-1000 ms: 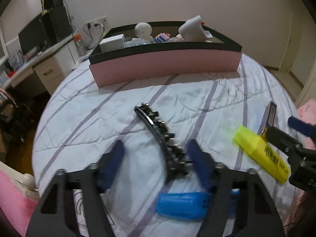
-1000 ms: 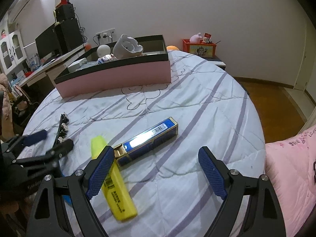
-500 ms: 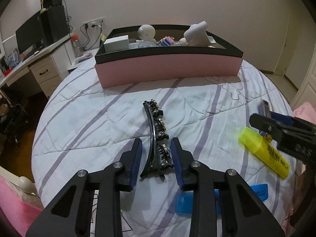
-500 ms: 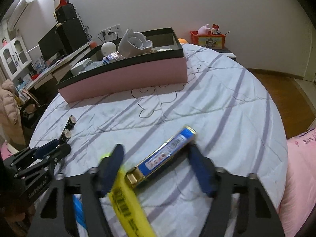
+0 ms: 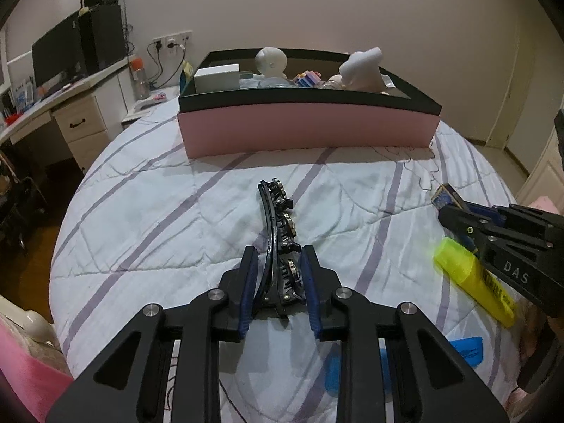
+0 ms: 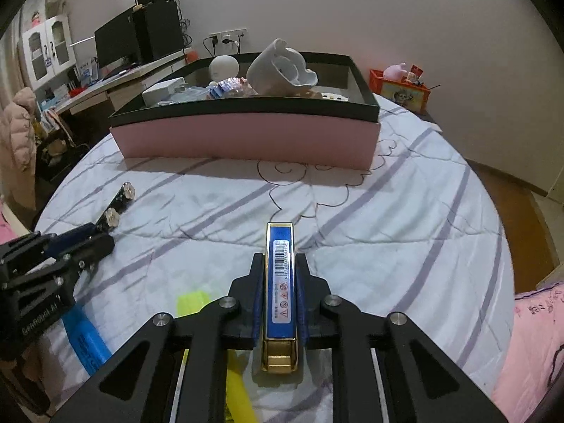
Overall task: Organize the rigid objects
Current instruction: 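Lift the hair clip with the left gripper while the right lifts the blue-gold box toward the tray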
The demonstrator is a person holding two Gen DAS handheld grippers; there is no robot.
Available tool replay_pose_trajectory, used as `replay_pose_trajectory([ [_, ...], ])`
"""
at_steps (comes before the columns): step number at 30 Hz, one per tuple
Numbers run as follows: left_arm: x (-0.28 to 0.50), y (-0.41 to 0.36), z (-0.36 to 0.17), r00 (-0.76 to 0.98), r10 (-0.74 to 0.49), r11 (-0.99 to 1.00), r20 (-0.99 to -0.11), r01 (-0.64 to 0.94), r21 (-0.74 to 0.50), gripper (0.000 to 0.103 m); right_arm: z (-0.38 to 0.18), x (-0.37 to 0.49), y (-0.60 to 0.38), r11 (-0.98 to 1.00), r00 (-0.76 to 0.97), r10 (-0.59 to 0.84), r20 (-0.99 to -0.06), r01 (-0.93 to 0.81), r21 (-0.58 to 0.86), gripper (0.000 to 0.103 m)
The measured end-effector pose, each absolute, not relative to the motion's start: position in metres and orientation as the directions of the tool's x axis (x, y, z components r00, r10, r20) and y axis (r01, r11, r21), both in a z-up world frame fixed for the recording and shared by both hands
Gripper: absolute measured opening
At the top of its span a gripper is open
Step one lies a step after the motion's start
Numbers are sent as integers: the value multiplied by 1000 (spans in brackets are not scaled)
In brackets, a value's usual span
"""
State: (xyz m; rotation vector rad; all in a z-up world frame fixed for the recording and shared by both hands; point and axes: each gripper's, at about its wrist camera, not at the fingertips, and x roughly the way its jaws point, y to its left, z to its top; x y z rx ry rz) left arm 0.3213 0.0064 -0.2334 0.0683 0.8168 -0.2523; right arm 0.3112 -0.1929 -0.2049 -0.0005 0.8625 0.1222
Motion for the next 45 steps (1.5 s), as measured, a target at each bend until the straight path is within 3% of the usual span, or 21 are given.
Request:
replay_pose_trajectory([
  [17, 312, 8, -206, 716, -201, 973, -669, 225, -52, 24, -182, 296, -189, 988, 719, 154, -677, -128, 89, 16],
  [45, 237, -9, -78, 909, -138, 981, -393, 181, 73, 22, -62, 233, -145, 983, 894, 171, -413, -182, 13, 16],
])
